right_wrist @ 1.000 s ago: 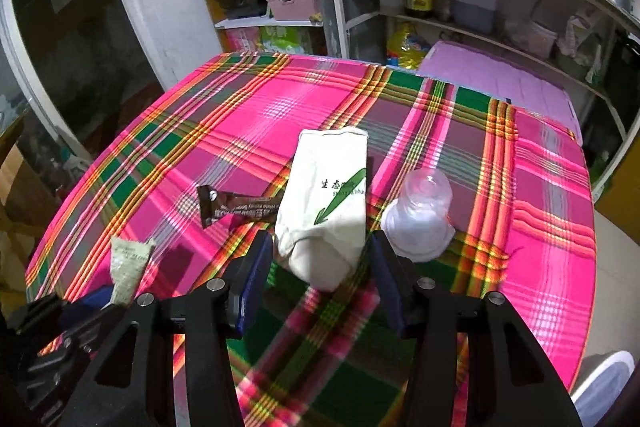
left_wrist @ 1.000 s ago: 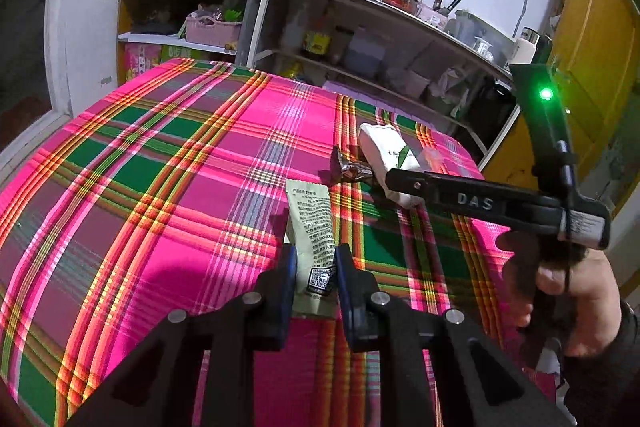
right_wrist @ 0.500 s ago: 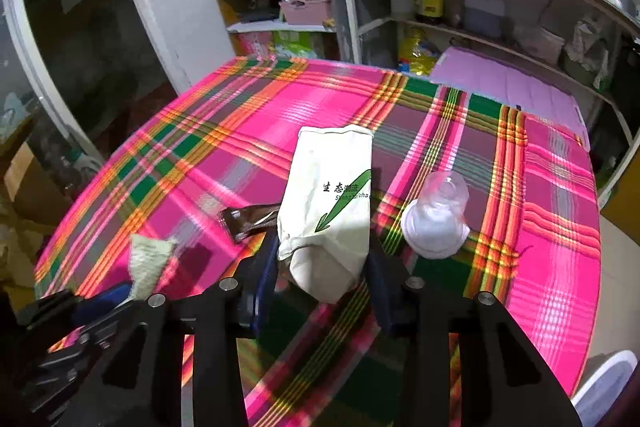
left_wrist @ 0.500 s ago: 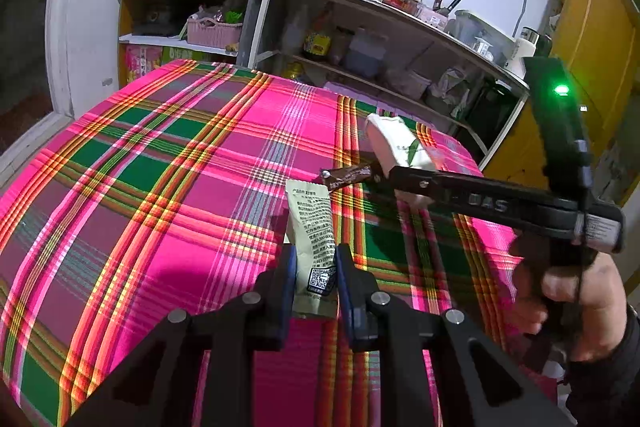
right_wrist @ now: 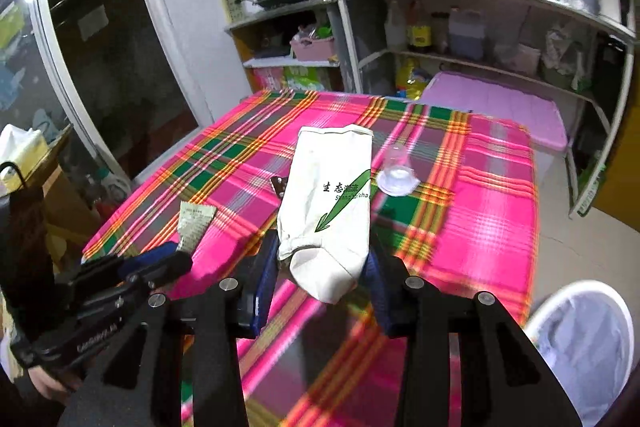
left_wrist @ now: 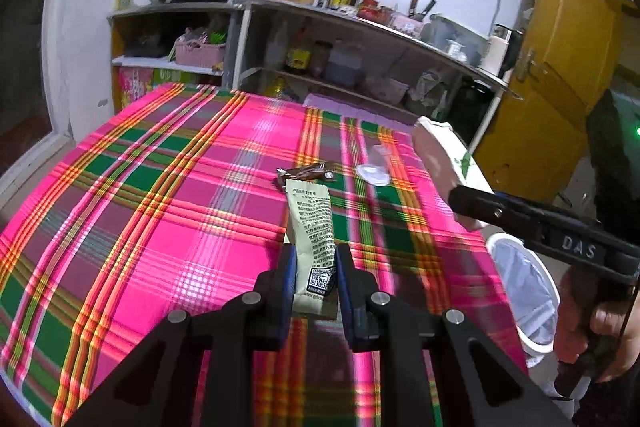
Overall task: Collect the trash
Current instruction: 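Grasp the white paper carton with the right tool while the left tool holds the tube packet, then carry the tube packet and paper carton over the bin with both tools, then open both tools to drop the packet and carton into the bin, then move both open tools back over the table toward the wrapper and cup, then grasp the brown snack wrapper with the left tool while the right tool grasps the clear cup, then carry the wrapper and clear cup over the bin with both tools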
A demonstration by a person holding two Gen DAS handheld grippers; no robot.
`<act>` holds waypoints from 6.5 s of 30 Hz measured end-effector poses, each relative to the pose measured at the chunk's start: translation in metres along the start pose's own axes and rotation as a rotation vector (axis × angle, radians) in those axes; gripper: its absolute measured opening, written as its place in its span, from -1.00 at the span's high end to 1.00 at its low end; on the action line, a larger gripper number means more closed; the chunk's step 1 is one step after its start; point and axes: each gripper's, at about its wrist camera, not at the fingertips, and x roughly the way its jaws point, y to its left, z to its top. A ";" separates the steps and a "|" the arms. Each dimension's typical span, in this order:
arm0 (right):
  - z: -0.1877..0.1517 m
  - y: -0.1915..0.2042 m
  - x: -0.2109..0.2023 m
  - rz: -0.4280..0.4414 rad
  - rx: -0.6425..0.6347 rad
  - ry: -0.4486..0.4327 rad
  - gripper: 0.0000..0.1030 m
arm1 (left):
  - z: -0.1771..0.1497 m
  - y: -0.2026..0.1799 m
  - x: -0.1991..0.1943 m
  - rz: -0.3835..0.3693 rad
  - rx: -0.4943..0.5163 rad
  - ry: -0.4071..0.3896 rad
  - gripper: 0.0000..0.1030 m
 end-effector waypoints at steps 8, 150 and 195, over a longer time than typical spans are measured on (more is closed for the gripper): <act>-0.029 -0.020 -0.064 -0.064 0.061 -0.080 0.19 | -0.012 -0.039 -0.028 -0.039 0.056 -0.009 0.62; 0.032 -0.053 0.079 -0.103 -0.018 0.106 -0.02 | 0.076 0.013 0.174 -0.005 0.285 0.200 0.34; 0.012 -0.073 -0.011 -0.153 0.072 -0.037 0.45 | 0.045 -0.054 0.070 -0.167 0.212 0.082 0.54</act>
